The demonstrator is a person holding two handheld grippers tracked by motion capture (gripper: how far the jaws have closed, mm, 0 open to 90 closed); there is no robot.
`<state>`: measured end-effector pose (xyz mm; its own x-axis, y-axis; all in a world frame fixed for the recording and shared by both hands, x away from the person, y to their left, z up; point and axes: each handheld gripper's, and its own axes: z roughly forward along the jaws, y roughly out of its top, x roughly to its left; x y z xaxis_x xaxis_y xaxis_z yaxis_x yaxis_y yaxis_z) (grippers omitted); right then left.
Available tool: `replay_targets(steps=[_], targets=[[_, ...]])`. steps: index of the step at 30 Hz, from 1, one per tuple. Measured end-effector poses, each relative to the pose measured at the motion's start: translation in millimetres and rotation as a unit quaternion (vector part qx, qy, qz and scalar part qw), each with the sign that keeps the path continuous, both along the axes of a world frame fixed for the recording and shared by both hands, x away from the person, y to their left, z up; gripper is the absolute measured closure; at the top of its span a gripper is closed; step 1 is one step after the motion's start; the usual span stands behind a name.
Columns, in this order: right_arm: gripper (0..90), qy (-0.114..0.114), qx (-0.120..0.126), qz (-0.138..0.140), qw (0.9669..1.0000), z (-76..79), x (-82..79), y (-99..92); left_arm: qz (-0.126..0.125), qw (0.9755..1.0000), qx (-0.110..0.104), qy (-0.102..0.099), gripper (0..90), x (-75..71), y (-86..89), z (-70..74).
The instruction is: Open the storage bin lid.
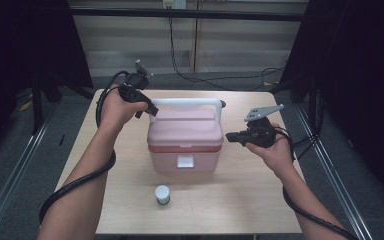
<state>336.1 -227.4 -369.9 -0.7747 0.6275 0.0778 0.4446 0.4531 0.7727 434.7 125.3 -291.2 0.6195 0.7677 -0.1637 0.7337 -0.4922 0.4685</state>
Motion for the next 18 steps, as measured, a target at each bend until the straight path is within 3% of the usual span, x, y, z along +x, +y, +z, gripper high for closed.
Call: replay_targets(steps=[18], targets=[[90.0,0.007,0.002,0.004,1.0,-2.5,0.5,3.4,0.003,0.9999,-0.011,-0.004,70.9,3.2,2.4,6.9]])
